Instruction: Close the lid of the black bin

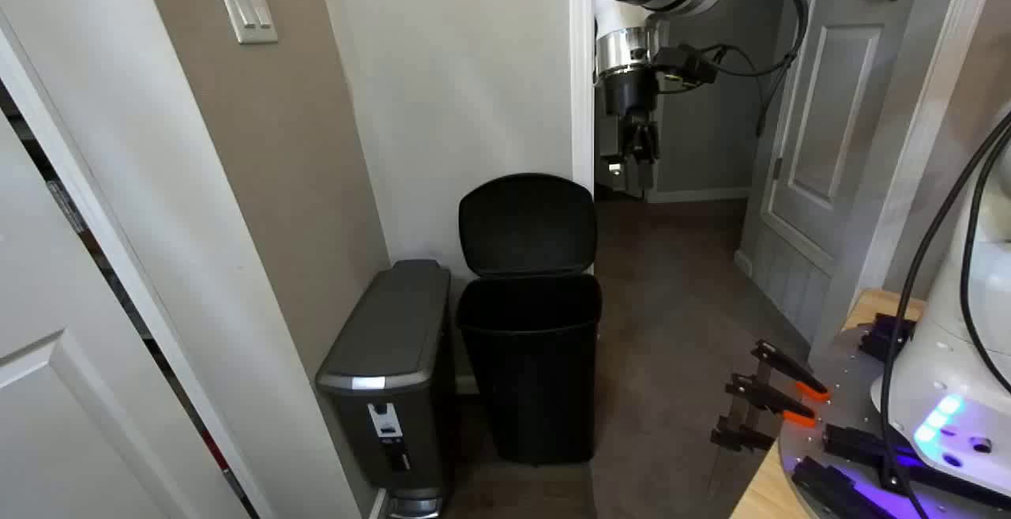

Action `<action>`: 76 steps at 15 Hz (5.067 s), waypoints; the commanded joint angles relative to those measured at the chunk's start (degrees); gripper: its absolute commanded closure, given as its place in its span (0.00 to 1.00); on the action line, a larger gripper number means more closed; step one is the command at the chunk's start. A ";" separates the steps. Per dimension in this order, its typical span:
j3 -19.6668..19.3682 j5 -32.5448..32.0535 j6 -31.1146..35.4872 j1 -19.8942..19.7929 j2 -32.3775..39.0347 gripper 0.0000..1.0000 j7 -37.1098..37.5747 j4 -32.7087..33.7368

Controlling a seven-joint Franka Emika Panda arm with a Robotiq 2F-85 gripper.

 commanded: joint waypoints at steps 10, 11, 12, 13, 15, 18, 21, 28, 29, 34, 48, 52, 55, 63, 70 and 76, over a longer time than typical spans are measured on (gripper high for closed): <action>1.25 0.26 -0.15 -1.32 0.03 0.00 -0.24 0.07; 1.25 0.26 -0.15 -1.32 0.03 0.00 -0.24 0.07; 1.25 0.26 -0.15 -1.33 0.03 0.00 -0.24 0.07; 1.25 0.26 -0.15 -1.33 0.03 0.00 -0.24 0.07; 1.25 0.26 -0.15 -1.32 0.03 0.00 -0.24 0.07; 1.25 0.26 -0.15 -1.32 0.03 0.00 -0.24 0.07; 1.39 -0.22 -0.40 -1.46 0.54 0.00 -0.03 0.62; -0.16 -0.67 -0.47 -3.78 14.19 0.00 -6.78 15.79; -0.15 -0.75 -0.56 -4.36 16.14 0.00 -7.59 18.11; 0.44 -0.72 -2.60 -7.84 27.79 0.00 -10.32 33.13; 2.22 -1.13 -7.22 -10.99 39.06 0.00 -8.26 49.49; 2.22 -1.13 -7.23 -10.99 39.06 0.00 -8.27 49.49; 2.44 -1.23 -6.71 -11.62 41.38 0.00 -9.68 52.71; 2.85 -4.19 -7.92 -15.05 53.57 0.00 -15.46 69.24; 2.96 -12.02 -9.56 -15.18 69.29 0.00 -18.99 90.48; 2.37 -11.34 -7.27 -14.63 69.85 0.00 -17.16 89.35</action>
